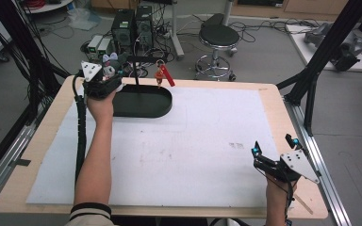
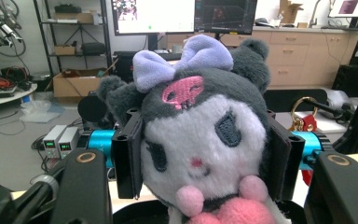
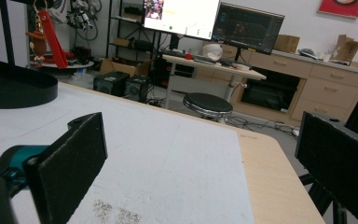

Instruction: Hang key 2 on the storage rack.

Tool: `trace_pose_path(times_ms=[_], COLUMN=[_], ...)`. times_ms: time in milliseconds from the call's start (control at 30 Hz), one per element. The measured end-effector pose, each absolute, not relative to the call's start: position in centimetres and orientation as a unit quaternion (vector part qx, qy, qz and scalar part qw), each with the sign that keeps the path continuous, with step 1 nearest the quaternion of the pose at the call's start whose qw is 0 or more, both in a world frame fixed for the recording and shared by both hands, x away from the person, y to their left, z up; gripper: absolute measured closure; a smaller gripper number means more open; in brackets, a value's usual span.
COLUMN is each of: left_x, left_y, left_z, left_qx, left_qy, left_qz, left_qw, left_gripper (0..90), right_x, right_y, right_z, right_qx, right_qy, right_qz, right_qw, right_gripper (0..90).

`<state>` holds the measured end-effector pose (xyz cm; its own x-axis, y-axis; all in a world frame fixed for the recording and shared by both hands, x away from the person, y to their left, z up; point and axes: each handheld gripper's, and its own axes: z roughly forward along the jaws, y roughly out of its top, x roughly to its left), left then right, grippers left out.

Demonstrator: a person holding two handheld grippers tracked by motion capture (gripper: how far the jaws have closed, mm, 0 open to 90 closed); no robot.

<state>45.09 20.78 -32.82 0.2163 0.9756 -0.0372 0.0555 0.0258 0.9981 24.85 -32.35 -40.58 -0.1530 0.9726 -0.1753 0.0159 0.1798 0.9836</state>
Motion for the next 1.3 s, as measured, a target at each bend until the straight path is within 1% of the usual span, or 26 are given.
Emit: trace_pose_path(times_ms=[100,233,467,733,833,1133,1300], left_x=[45.2,45.7,46.2,46.8,47.0,47.7,48.2], left_y=[20.8,20.3,20.1,20.6,20.6,20.6,21.3], left_z=[-32.8,-32.1,-31.5,-32.0,-32.0,-31.8,-32.4], left_qx=[0.556,0.573,0.57,0.572,0.57,0.566,0.561], left_qy=[0.462,0.453,0.458,0.47,0.472,0.474,0.488], left_qz=[0.421,0.427,0.436,0.427,0.419,0.422,0.418], left_qw=[0.549,0.534,0.524,0.519,0.527,0.526,0.521], left_gripper=[42.2,42.2,42.1,42.1,42.1,42.0,41.9], right_x=[24.9,24.9,24.8,24.9,25.0,25.1,25.2], right_y=[-32.3,-32.2,-32.4,-32.4,-32.4,-32.2,-32.2], right_z=[-40.6,-40.6,-40.6,-40.8,-40.8,-41.0,-41.1], right_qx=[0.42,0.421,0.423,0.424,0.424,0.424,0.424], right_qy=[0.588,0.59,0.588,0.589,0.59,0.596,0.598], right_qz=[0.48,0.479,0.478,0.476,0.473,0.468,0.464], right_qw=[0.498,0.496,0.497,0.497,0.498,0.497,0.497], right_gripper=[1.3,1.3,1.3,1.3,1.3,1.3,1.3])
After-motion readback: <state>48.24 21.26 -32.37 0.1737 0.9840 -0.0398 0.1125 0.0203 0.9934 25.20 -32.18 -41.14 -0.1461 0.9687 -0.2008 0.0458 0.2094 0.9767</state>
